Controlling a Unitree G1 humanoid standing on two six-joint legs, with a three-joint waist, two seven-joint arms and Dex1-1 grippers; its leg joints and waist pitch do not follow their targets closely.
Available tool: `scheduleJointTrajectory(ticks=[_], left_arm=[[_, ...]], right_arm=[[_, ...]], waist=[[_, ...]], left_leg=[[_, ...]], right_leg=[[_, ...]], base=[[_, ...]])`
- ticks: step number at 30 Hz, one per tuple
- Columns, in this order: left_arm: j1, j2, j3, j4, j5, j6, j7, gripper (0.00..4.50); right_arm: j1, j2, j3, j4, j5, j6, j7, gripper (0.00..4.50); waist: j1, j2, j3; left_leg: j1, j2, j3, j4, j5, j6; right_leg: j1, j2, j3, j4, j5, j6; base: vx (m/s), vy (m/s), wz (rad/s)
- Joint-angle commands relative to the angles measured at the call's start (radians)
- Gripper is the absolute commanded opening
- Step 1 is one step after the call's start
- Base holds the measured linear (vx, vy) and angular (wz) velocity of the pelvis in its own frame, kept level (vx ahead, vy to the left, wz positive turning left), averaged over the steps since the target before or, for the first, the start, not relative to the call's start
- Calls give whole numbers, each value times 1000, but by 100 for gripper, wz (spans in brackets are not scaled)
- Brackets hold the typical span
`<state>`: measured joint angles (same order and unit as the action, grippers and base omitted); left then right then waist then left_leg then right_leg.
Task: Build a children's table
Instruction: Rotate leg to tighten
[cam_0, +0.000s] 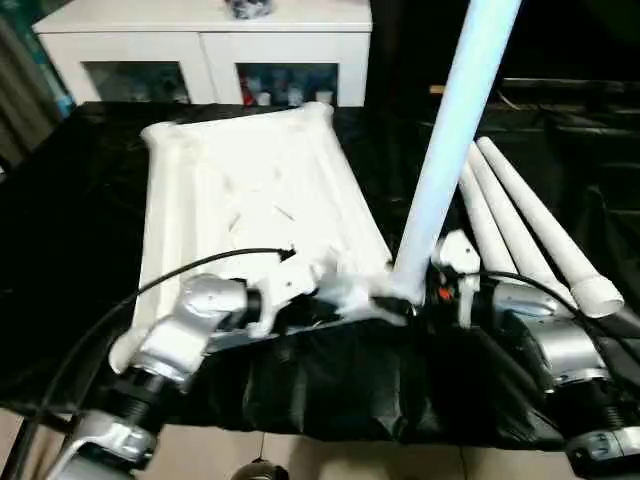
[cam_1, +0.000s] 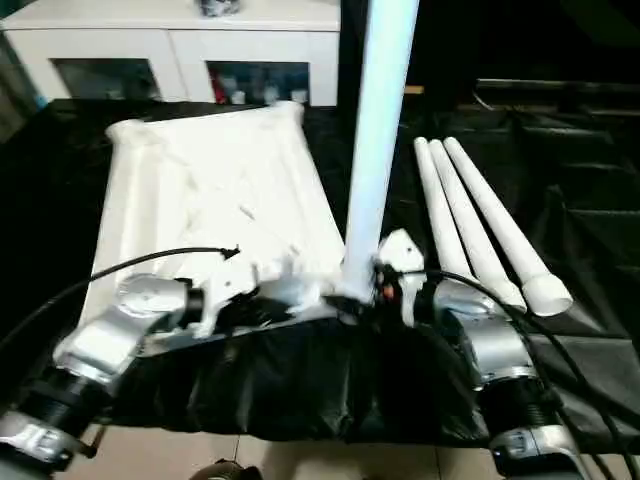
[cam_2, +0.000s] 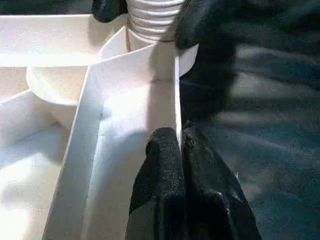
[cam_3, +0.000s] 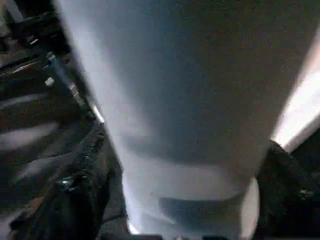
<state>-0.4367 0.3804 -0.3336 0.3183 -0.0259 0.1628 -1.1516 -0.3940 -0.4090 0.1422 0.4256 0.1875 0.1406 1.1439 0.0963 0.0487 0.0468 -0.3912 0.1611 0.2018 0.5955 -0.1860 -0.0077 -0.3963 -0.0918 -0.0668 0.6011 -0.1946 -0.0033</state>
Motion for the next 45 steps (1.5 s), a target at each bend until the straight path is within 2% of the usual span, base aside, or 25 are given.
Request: scheduleJointTrajectory(ticks=[1, 5, 8, 13, 14, 15, 16, 17, 19, 20, 21, 22, 24, 25, 28, 29, 32, 35, 38, 42, 43, 45], left_arm=[[3, 12, -42, -16, -10, -1, -58, 0], [-8, 26, -41, 1, -10, -10, -79, 0], [-18, 30, -33, 20, -10, -14, -89, 0], [-25, 3, -7, 34, -12, 3, -26, 0], [-31, -27, 3, 42, 3, 22, 42, 0], [-31, -27, 3, 42, 3, 22, 42, 0], [-42, -71, 15, 57, 27, 39, 141, 0], [-46, -100, 25, 60, 29, 60, 185, 0], [-53, -145, 32, 62, 36, 86, 251, 0], [-57, -175, 31, 61, 43, 103, 288, 0], [-61, -200, 29, 61, 51, 116, 321, 0], [-64, -223, 28, 63, 57, 125, 351, 0], [-74, -282, 17, 73, 76, 132, 423, 0], [-74, -295, 13, 74, 79, 132, 435, 0], [-78, -320, -16, 82, 104, 109, 446, 0], [-78, -325, -25, 81, 110, 106, 444, 0], [-74, -303, -46, 73, 125, 82, 420, 0], [-55, -250, -54, 40, 117, 61, 346, 0], [-48, -233, -53, 35, 117, 44, 320, 0], [-16, -148, -47, -3, 69, 11, 176, 0], [-12, -124, -46, -7, 58, 0, 143, 0], [-12, -107, -46, -7, 57, -6, 122, 0]], right_arm=[[-11, -9, 57, -16, -4, 9, 80, 325], [-20, -18, 72, -10, -13, 1, 114, 294], [-23, -14, 83, -9, -17, -4, 120, 281], [-21, 29, 54, 22, -15, -9, 33, 277], [-19, 67, 29, 47, -25, -14, -62, 277], [-19, 67, 29, 47, -25, -14, -62, 277], [-33, 119, -4, 111, -68, -33, -248, 277], [-38, 146, -23, 142, -77, -35, -331, 276], [-46, 189, -55, 180, -77, -32, -437, 276], [-50, 218, -72, 197, -75, -32, -499, 276], [-55, 243, -86, 211, -75, -33, -554, 276], [-60, 266, -96, 222, -75, -33, -602, 275], [-71, 328, -112, 230, -75, -27, -702, 275], [-71, 343, -113, 228, -76, -28, -718, 275], [-80, 381, -104, 229, -104, -49, -764, 275], [-85, 388, -102, 233, -107, -63, -768, 331], [-89, 377, -105, 229, -97, -66, -738, 351], [-94, 325, -92, 228, -130, -88, -718, 390], [-95, 310, -95, 227, -130, -86, -699, 390], [-73, 215, -58, 171, -103, -89, -468, 390], [-61, 185, -41, 144, -92, -90, -388, 390], [-51, 162, -26, 122, -83, -87, -330, 390]], waist=[[2, -11, -60], [0, -13, -56], [0, -15, -57], [-1, -17, -58], [-4, -17, -57], [-7, -17, -55], [-7, -22, -54], [-15, -19, -47], [-19, -19, -51], [-21, -21, -50], [-23, -17, -50], [-26, -20, -51], [-27, -15, -51], [-29, -18, -52], [-29, -14, -53], [-28, -14, -53], [-29, -12, -53], [-32, -14, -53], [-33, -13, -56], [-30, -16, -64], [-28, -17, -65], [-26, -13, -66]], left_leg=[[26, 80, -33, -73, -200, 71], [30, 80, -34, -79, -244, 34], [29, 79, -34, -79, -236, 30], [28, 78, -34, -77, -214, 35], [28, 78, -34, -78, -221, 30], [28, 77, -34, -78, -231, 25], [30, 76, -36, -79, -251, 12], [34, 75, -37, -83, -281, -15], [33, 73, -44, -84, -311, -35], [33, 73, -43, -84, -312, -35], [36, 74, -42, -85, -322, -36], [34, 73, -43, -85, -320, -36], [33, 72, -42, -86, -309, -30], [29, 70, -42, -86, -310, -25], [30, 70, -42, -86, -310, -19], [29, 71, -42, -87, -314, -18], [29, 71, -43, -89, -327, -16], [26, 71, -44, -91, -337, -19], [23, 72, -41, -87, -294, -9], [15, 70, -38, -75, -197, 42], [15, 71, -37, -71, -171, 66], [18, 73, -32, -67, -140, 92]], right_leg=[[39, -70, 45, -61, -159, -264], [37, -73, 49, -66, -218, -250], [38, -73, 50, -66, -215, -247], [39, -75, 50, -64, -192, -255], [37, -75, 51, -65, -208, -252], [35, -74, 51, -67, -223, -252], [35, -78, 52, -73, -272, -239], [28, -78, 53, -80, -334, -228], [33, -82, 50, -84, -408, -196], [31, -80, 52, -87, -405, -189], [26, -77, 53, -89, -397, -184], [27, -77, 53, -88, -378, -187], [26, -73, 53, -87, -350, -187], [30, -74, 52, -89, -351, -182], [28, -73, 52, -90, -343, -175], [29, -73, 51, -89, -340, -174], [28, -72, 51, -90, -336, -172], [30, -72, 51, -87, -329, -170], [32, -72, 52, -81, -265, -187], [45, -71, 49, -59, -102, -233], [46, -70, 48, -55, -58, -243], [41, -69, 48, -50, -10, -267]], base=[[0, 0, 0], [0, 0, 0], [0, 0, 0], [0, 0, 0], [0, 0, 0], [0, 0, 0], [0, 0, 0], [0, 0, 0], [0, 0, 0], [0, 0, 0], [0, 0, 0], [0, 0, 0], [0, 0, 0], [0, 0, 0], [0, 0, 0], [0, 0, 0], [0, 0, 0], [0, 0, 0], [0, 0, 0], [0, 0, 0], [0, 0, 0], [0, 0, 0]])
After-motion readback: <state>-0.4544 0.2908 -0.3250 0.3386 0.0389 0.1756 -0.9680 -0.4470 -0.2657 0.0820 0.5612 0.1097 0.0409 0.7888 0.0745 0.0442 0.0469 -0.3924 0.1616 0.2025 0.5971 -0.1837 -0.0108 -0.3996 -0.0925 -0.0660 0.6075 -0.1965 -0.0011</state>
